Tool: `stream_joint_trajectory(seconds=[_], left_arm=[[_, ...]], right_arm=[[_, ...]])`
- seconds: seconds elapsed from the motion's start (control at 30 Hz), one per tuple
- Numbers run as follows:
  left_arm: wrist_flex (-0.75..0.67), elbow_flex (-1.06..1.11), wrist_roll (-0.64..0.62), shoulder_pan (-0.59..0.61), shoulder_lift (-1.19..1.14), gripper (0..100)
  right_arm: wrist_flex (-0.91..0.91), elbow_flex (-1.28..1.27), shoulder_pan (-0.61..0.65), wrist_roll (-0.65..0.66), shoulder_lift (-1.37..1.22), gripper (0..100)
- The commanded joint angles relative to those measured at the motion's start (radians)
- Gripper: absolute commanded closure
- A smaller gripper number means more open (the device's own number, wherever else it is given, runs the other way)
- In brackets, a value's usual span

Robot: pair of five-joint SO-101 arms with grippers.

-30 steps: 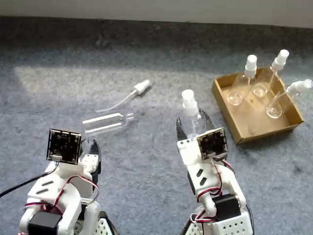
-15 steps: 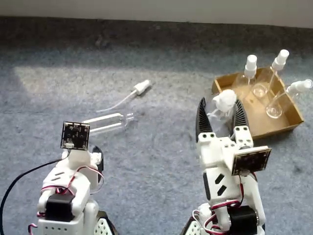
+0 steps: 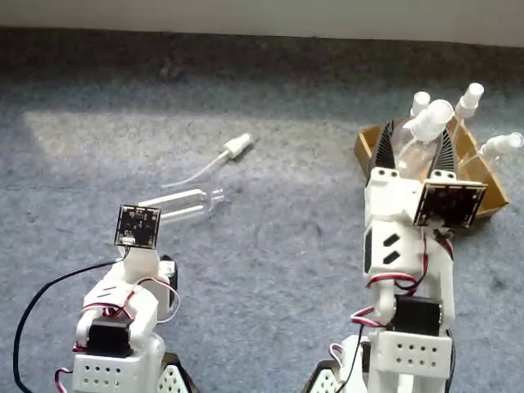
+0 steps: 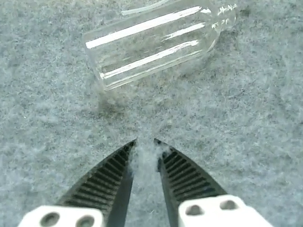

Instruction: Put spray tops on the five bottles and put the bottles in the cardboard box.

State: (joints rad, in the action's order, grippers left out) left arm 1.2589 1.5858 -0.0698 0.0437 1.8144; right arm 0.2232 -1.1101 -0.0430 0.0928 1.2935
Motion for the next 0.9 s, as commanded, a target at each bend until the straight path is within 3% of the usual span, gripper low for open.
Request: stream_joint_trajectory(seconds=[0.0, 0.23, 0.47, 0.87], left_arm=[[-0.020, -0.004, 0.006, 0.018, 0.001, 100], [-0.020, -0.002, 0.006, 0.018, 0.001, 100], [-0.020, -0.001, 0.006, 0.016, 0.001, 100], [-0.083, 0.051, 0.006, 0.013, 0.001, 100]], right_arm=[[-0.186, -0.027, -0.048, -0.008, -0.107, 84.7], [-0.430, -0.042, -0.160, -0.011, -0.433, 84.7], [-0.621, -0.042, -0.257, -0.129, -0.657, 84.7], [-0.886, -0.050, -0.260, -0.126, -0.872, 84.5]])
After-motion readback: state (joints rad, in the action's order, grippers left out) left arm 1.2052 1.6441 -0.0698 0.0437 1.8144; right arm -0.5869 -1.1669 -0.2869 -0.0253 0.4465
